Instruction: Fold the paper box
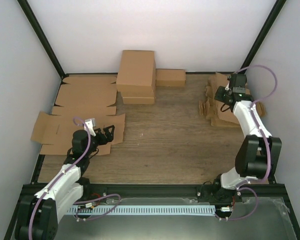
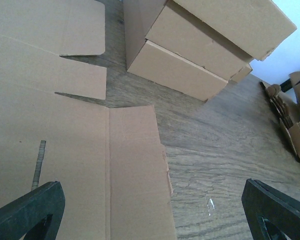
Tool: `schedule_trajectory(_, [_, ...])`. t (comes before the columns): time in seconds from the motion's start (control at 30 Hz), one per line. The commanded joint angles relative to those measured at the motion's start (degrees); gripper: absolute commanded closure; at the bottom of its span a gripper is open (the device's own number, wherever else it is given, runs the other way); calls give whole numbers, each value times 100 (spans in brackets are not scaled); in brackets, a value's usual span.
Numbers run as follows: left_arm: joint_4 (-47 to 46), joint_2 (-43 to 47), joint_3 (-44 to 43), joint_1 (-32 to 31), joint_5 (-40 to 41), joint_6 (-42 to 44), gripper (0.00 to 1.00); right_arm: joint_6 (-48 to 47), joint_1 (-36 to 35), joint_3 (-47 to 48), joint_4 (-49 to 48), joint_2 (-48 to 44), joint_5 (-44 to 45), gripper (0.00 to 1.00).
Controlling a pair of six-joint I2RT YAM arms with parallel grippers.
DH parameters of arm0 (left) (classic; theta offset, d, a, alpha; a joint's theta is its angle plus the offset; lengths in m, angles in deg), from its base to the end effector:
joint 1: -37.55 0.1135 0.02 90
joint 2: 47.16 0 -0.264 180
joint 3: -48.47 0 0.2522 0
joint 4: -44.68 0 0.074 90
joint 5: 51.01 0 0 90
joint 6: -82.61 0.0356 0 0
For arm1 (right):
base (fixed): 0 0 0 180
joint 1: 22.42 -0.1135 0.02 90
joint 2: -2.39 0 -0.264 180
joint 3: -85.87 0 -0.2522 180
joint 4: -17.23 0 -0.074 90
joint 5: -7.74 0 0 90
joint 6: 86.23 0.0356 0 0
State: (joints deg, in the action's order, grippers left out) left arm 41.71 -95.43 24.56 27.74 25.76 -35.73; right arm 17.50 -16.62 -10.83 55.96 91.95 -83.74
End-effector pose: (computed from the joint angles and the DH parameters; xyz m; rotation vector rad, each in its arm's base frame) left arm 0.1712 -0.0379 0.1669 -0.1647 1.9855 -0.6605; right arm 0.3445 -0.0341 0.2725 0.3875 2.3258 0.0979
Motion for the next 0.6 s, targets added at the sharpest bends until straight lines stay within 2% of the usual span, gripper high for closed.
schedule_trajectory(0.0, [-207,4,1,-30,-76,30,0,-96,-9,611,405,-712,636,99])
schedule_trajectory(0.17, [-221,-15,-1,-30,-99,30,0,-122,-22,1195,879,-1163,1015,99])
schedule_trajectory(0.3, [-225,-11,-3,-31,-85,30,0,-166,-135,1815,1445,-1362,623,99])
schedule_trajectory(0.43, [-217,-13,9,-39,-120,37,0,61,-760,2024,1852,-1556,358,99])
schedule_trajectory(0.57, [-135,-17,-43,-39,-204,64,0,188,-1902,2026,2237,-1498,670,99])
